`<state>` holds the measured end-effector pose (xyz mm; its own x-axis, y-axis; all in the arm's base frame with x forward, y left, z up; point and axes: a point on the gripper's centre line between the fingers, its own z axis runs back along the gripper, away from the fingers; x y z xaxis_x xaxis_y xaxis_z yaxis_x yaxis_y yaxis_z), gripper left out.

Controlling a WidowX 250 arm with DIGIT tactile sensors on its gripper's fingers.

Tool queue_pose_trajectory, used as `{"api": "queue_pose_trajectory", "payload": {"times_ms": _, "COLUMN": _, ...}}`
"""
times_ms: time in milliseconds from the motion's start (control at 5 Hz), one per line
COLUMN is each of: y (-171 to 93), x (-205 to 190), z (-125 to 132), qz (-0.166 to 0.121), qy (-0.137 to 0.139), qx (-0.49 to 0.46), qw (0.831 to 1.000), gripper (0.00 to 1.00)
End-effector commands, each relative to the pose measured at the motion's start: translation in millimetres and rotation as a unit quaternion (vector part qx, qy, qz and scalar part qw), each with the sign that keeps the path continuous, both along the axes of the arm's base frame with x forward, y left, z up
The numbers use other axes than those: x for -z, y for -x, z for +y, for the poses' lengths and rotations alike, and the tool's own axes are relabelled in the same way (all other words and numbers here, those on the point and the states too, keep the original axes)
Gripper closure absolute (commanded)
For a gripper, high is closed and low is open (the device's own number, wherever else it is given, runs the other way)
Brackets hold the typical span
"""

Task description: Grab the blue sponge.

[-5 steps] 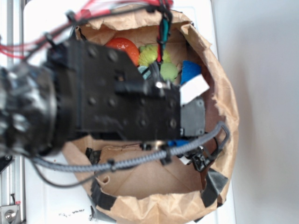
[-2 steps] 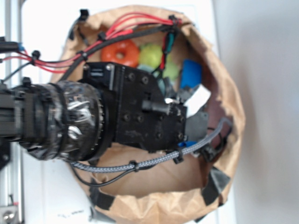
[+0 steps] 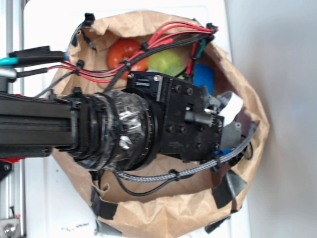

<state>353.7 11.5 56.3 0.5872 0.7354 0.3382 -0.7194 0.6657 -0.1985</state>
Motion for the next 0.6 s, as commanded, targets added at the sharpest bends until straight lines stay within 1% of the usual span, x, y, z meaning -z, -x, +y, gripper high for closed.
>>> {"api": "queue_pose_trajectory", "payload": {"times_ms": 0, "y": -17.7, "x": -26.7, "z": 16.0, "qz": -0.044, "qy": -0.014, "qx": -0.019, "qw": 0.999, "gripper": 0.0}}
{"api": "queue_pose_trajectory", "payload": {"times_ms": 200, "y": -14.6, "x": -23.6, "z": 18.8, "qz": -0.045, "qy": -0.034, "qx": -0.015, "qw": 0.998, "gripper": 0.0}}
{"api": "queue_pose_trajectory", "payload": {"times_ms": 400, "y": -8.3, "x": -26.4, "z": 24.9, "qz": -0.042, "qy": -0.041, "qx": -0.021, "qw": 0.998, "gripper": 0.0}}
